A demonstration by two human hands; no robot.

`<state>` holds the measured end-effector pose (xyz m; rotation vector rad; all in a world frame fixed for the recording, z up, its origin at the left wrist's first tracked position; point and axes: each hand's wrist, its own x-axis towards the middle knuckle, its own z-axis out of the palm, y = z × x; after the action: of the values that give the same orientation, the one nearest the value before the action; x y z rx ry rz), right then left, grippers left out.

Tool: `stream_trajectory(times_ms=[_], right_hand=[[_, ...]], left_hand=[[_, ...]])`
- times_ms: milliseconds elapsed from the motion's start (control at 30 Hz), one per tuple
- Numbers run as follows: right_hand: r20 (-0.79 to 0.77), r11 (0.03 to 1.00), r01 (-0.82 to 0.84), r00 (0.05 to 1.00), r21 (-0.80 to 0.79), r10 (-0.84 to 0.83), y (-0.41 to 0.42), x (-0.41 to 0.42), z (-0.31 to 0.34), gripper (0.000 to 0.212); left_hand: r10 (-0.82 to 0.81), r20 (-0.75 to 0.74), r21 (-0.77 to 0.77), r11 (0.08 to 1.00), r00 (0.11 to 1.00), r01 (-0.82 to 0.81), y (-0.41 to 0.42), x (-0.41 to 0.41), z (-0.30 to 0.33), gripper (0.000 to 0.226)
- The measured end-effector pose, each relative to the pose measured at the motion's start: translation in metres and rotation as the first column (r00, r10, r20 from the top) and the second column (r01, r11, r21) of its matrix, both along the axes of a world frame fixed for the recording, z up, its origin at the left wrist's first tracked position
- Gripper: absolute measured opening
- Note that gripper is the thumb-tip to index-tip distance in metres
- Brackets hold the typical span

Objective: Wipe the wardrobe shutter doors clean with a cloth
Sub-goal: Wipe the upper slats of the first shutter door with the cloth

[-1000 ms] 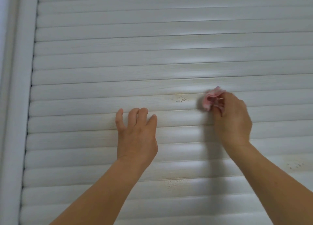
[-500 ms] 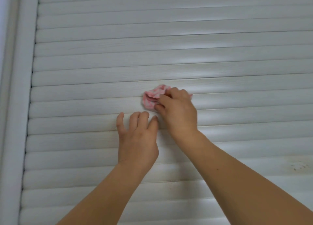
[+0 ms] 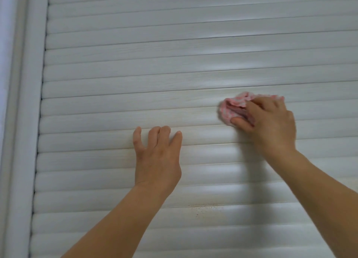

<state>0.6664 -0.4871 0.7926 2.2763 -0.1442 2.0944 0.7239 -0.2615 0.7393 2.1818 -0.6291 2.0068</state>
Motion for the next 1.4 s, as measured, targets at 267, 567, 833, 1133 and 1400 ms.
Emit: stream_trajectory(times_ms=[267,567,833,1133,1400], right_hand=[[0.079,0.995,-0.090,0.992,-0.044,0.094,0.029,0.014,-0.002,0.046],[0.068,0.934,-0.154,0.980,-0.322,0.185,0.099,0.047,0.001,0.030],[0.027,0.963,-0.178,0.984,0.200,0.177,0.061,0.013,-0.005,0.030],[-0.104,0.953,-0.174,0.983,-0.249,0.153,0.126,0.040,0.000,0.030],[0.172,0.988,-0.125,0.979,0.090,0.108,0.093,0.046,0.011,0.025]], left_hand=[[-0.056,0.017,-0.021,0.998,0.998,0.057,-0.002,0.000,0.004,0.044],[-0.039,0.016,-0.041,0.998,0.999,0.040,0.017,-0.004,0.004,0.045],[-0.013,0.041,-0.075,0.997,0.999,0.016,0.030,-0.005,0.010,0.036],[0.036,0.037,-0.143,0.989,0.999,-0.030,0.039,-0.007,0.009,0.038],[0.051,-0.033,-0.222,0.973,0.998,-0.057,0.067,0.004,0.007,0.043]])
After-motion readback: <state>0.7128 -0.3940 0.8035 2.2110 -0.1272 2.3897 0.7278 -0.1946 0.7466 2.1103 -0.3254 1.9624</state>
